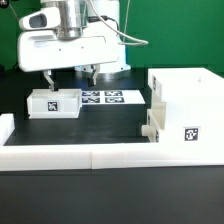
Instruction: Assemble drawer
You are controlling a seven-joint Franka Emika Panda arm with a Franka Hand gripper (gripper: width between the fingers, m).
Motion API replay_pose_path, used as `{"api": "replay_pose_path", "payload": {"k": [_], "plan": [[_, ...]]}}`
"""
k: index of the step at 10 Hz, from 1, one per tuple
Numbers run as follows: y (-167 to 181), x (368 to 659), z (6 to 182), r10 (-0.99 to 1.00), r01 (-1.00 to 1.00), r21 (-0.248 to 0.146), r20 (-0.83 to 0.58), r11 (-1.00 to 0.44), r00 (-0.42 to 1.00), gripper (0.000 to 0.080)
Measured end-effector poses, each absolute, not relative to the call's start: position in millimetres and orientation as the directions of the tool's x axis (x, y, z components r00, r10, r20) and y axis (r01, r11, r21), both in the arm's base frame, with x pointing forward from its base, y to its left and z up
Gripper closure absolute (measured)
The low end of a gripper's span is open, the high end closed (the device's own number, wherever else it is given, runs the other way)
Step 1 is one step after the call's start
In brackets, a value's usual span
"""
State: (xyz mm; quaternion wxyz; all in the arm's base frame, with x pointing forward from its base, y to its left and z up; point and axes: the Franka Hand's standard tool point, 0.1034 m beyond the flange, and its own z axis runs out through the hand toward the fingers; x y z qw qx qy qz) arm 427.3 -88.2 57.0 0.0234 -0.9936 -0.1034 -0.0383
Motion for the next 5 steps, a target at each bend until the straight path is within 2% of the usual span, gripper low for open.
{"api": "replay_pose_path", "payload": {"k": [5], "plan": [[-83.4, 390.1, 34.7, 0.111, 0.113, -0.032, 0.075, -0.993, 0.991, 0.0150]]}}
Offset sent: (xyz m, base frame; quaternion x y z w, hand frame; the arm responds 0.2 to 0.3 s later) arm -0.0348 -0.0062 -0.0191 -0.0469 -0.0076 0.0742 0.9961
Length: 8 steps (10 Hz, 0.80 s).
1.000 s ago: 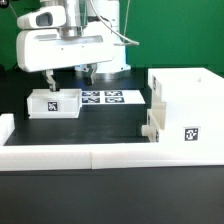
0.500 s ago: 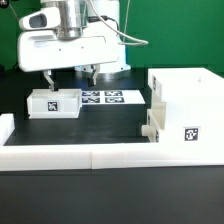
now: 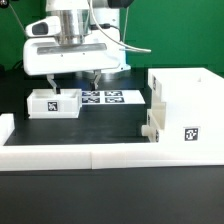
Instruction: Assemble drawer
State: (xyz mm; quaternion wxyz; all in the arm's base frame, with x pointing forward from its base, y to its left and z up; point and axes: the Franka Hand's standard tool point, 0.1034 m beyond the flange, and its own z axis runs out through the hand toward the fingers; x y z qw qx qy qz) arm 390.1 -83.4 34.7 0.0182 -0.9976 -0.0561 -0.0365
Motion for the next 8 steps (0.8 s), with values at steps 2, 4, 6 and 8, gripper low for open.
{"api": "replay_pose_path", "payload": {"k": [2, 4, 6, 8], "plan": [[-81.2, 385.5, 20.7, 0.107, 0.110, -0.034, 0.073, -0.993, 0.992, 0.0150], [-73.9, 382.6, 9.6, 0.118, 0.121, -0.038, 0.071, -0.992, 0.990, 0.0150], [-76.1, 380.6, 6.1, 0.125, 0.128, -0.033, 0.075, -0.991, 0.989, 0.0150], [-76.7, 378.6, 5.4, 0.119, 0.122, -0.024, 0.090, -0.992, 0.989, 0.0150]]}}
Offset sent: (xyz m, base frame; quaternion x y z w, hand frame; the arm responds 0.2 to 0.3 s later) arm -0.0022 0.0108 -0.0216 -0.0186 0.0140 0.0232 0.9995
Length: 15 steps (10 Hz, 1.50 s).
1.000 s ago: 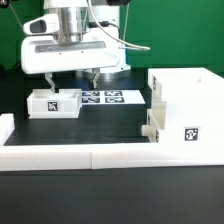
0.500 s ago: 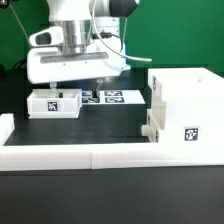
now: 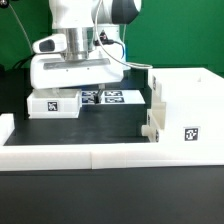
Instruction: Assemble drawer
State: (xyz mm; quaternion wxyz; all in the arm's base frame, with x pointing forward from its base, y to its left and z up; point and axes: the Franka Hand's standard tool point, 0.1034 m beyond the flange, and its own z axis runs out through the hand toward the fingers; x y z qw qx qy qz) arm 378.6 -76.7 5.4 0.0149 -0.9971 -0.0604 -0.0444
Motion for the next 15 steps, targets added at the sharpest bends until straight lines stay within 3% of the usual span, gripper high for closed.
{"api": "replay_pose_path", "payload": {"k": [2, 3, 4, 5, 6, 13, 15], "plan": [[-74.0, 378.3, 5.5, 0.116, 0.118, -0.021, 0.096, -0.993, 0.989, 0.0374], [-74.2, 378.4, 5.5, 0.118, 0.120, -0.021, 0.096, -0.992, 0.988, 0.0374], [-74.2, 378.4, 5.5, 0.118, 0.121, -0.021, 0.096, -0.992, 0.988, 0.0568], [-74.2, 378.4, 5.5, 0.118, 0.121, -0.021, 0.096, -0.992, 0.988, 0.0704], [-74.2, 378.6, 5.6, 0.119, 0.122, -0.021, 0.097, -0.992, 0.988, 0.0757], [-73.5, 379.5, 5.9, 0.122, 0.125, -0.021, 0.097, -0.992, 0.988, 0.0757], [-55.1, 396.2, 22.0, 0.210, 0.213, -0.039, 0.078, -0.976, 0.975, 0.0757]]}}
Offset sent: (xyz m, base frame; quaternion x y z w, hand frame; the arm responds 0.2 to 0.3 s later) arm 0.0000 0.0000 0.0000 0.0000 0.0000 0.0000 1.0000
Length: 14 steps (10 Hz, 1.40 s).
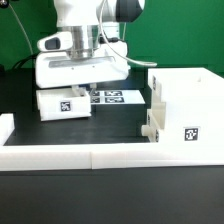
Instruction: Assemble drawer
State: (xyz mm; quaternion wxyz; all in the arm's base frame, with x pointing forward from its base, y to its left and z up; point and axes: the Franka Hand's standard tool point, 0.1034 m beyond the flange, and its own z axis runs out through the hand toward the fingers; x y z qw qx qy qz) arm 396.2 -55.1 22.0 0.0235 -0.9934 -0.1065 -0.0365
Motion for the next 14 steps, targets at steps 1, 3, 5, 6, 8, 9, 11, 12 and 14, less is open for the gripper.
{"api": "replay_pose_path", "payload": {"k": [1, 3, 5, 6, 8, 9, 11, 12, 14], "plan": [[-50.3, 409.7, 32.9, 0.235, 0.239, -0.041, 0.080, -0.970, 0.969, 0.0757], [-41.2, 432.3, 46.0, 0.251, 0.256, -0.049, 0.084, -0.966, 0.964, 0.0757], [-28.2, 460.9, 59.4, 0.283, 0.290, -0.047, 0.109, -0.956, 0.953, 0.0757], [-23.7, 470.9, 62.2, 0.297, 0.304, -0.044, 0.119, -0.952, 0.947, 0.0757], [-12.1, 489.5, 66.1, 0.312, 0.320, -0.047, 0.131, -0.946, 0.941, 0.0757], [-10.4, 493.7, 67.8, 0.313, 0.321, -0.053, 0.124, -0.946, 0.942, 0.0757], [-10.0, 496.1, 68.1, 0.342, 0.351, -0.053, 0.123, -0.935, 0.931, 0.0757], [-9.9, 495.7, 67.7, 0.343, 0.351, -0.053, 0.122, -0.935, 0.931, 0.0757], [-10.5, 495.5, 67.4, 0.425, 0.433, -0.042, 0.125, -0.900, 0.896, 0.0757]]}}
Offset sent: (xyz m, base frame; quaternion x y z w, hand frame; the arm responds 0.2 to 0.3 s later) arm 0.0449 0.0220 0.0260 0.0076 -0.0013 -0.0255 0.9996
